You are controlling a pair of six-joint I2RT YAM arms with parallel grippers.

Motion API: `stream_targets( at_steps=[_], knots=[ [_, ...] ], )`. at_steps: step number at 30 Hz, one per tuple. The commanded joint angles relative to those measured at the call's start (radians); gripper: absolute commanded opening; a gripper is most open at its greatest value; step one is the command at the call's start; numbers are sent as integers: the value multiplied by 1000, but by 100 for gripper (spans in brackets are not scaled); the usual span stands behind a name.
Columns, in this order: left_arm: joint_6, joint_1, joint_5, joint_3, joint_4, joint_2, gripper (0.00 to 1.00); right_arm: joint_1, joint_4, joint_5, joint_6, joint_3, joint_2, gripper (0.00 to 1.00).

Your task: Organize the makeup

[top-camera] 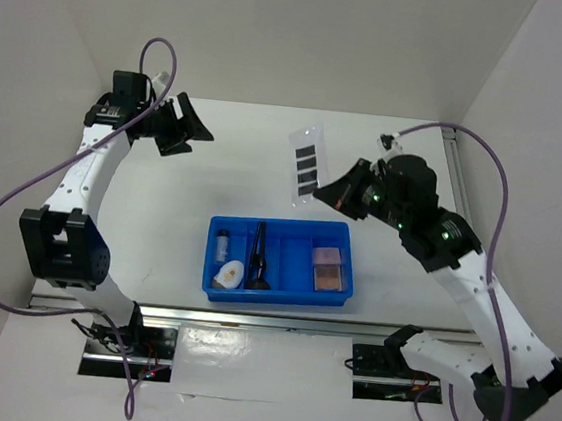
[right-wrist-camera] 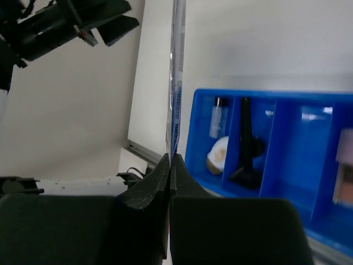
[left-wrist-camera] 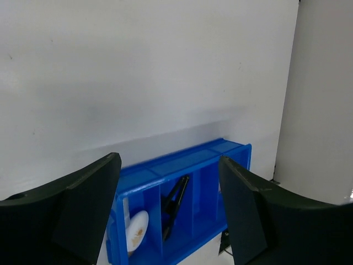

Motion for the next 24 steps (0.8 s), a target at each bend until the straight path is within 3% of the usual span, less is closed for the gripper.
stream_targets(
  at_steps=[1,6,15,24],
  knots=[
    [-11,-16,-55,-69,14,-150,84,70,-181,167,193,-104,-88,0],
    [-11,-39,-68,-151,-4,-243,83,116,-250,201,281,-215,-168,0],
    [19,-58,-110,-200,-38,-296,82,251,-284,280,336,-282,-80,0],
    [19,-67,-111,-229,-38,-306,82,282,-134,273,300,-358,-30,0]
  ],
)
